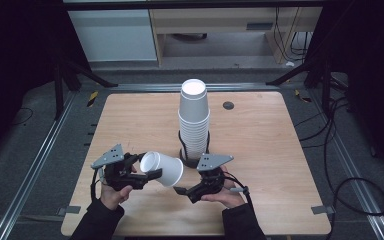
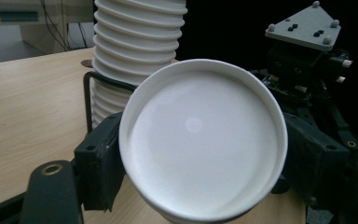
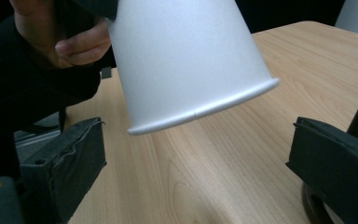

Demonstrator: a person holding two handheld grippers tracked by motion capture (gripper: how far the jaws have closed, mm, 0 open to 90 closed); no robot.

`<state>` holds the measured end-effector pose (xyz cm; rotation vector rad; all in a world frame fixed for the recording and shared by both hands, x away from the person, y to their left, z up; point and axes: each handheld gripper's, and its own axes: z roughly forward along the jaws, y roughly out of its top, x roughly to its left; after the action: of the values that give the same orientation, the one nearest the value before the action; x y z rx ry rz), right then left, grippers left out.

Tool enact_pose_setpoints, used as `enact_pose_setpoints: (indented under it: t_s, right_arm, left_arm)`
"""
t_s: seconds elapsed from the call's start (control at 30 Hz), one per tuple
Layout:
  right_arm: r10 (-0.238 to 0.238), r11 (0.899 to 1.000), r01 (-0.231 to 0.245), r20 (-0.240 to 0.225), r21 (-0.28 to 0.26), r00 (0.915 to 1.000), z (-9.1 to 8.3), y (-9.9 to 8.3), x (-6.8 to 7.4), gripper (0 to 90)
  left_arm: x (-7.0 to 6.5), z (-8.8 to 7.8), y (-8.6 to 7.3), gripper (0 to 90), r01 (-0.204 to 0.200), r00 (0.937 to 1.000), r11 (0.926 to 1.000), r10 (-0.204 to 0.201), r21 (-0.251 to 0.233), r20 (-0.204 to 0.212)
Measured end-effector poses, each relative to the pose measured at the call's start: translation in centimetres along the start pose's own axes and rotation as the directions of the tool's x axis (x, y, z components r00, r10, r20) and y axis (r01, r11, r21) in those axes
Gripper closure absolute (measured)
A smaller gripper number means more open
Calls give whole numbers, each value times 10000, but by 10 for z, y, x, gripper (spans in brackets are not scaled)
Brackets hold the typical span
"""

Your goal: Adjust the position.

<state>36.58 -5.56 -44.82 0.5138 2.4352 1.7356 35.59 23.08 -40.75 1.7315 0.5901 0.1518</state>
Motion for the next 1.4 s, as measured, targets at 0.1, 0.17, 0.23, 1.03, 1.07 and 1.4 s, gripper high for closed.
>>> enact_pose_setpoints:
  t_s: [0.1, 0.17, 0.23, 1.03, 1.07, 1.4]
  right_arm:
    - [63, 9998, -67, -240, -175, 9997, 1, -2, -1, 35]
    - [40, 9997, -48, -319, -248, 9995, 2, -2, -2, 36]
    - [74, 9997, -84, -417, -240, 9991, 4, -2, -3, 33]
    - [-273, 9995, 254, -1323, -160, 9908, 24, 1, -4, 78]
    - [-280, 9995, 259, -1326, -173, 9908, 23, 1, -4, 80]
    - [-261, 9997, 261, -1302, -14, 9911, 19, 3, -6, 90]
  left_arm:
    - [-2, 3, 1, 229, -67, 9998, 10000, 69, -72, 194]
    - [-3, 4, 1, 229, -83, 9993, 9999, 88, -150, 362]
    - [-5, 5, 2, 229, -39, 9983, 9998, 52, -220, 573]
    - [-8, 13, 0, 227, -138, 9928, 9997, 114, 192, 1190]
    - [-8, 13, 0, 225, -101, 9928, 9998, 77, 196, 1199]
    - [-9, 9, 6, 200, -234, 9945, 9994, 207, 251, 1024]
